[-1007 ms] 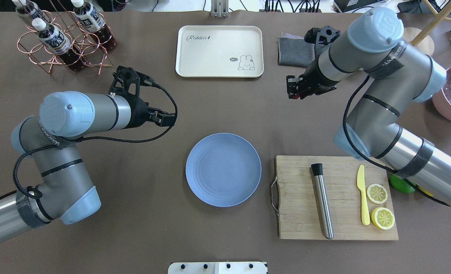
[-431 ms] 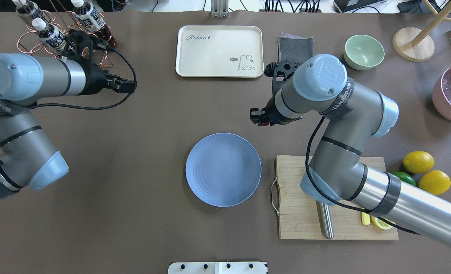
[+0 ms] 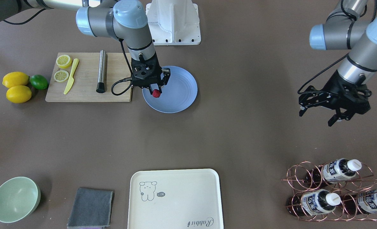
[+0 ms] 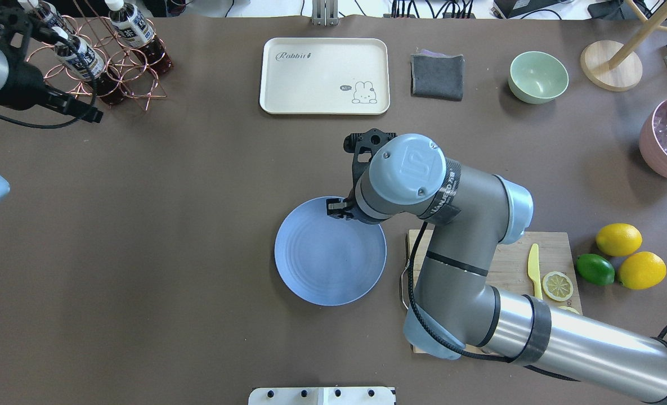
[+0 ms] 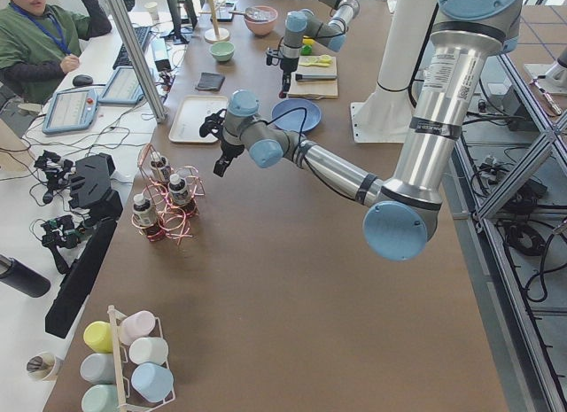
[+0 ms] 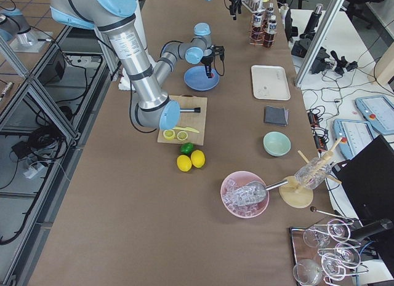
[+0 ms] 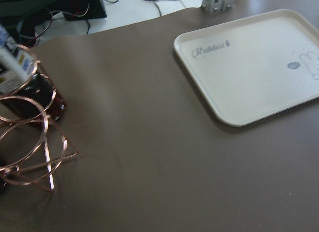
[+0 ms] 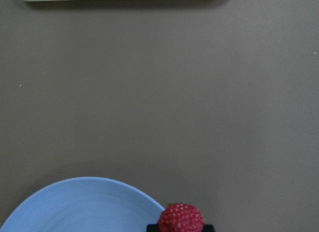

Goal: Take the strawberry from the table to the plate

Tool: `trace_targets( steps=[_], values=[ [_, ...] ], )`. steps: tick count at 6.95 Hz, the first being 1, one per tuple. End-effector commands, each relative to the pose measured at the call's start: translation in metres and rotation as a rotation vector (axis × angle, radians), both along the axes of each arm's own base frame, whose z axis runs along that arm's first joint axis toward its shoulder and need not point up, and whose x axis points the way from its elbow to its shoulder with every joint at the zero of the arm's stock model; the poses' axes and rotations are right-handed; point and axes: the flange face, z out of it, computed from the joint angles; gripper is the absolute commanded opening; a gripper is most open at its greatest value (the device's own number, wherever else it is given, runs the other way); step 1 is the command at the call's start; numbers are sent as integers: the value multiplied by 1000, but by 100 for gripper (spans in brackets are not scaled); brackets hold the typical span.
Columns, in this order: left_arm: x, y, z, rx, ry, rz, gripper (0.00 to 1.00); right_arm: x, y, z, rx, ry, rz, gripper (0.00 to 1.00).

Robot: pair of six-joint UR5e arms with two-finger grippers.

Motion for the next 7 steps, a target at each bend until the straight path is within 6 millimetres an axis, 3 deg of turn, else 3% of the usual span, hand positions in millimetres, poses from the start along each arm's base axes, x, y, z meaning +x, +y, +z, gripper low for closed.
trace_targets(
  steps=[1, 2, 4, 7],
  values=[
    [-58, 7, 37, -50, 2, 16, 98, -30, 37, -2, 28, 21, -24, 0],
    [-81, 13, 51, -81, 21, 3, 98, -34, 40, -3, 34, 20, -26, 0],
    [-108, 18, 72, -64, -4, 17, 98, -46, 42, -8, 44, 27, -23, 0],
    [-110, 22, 80, -75, -9, 16, 98, -60, 41, 10, 36, 66, -31, 0]
  ],
)
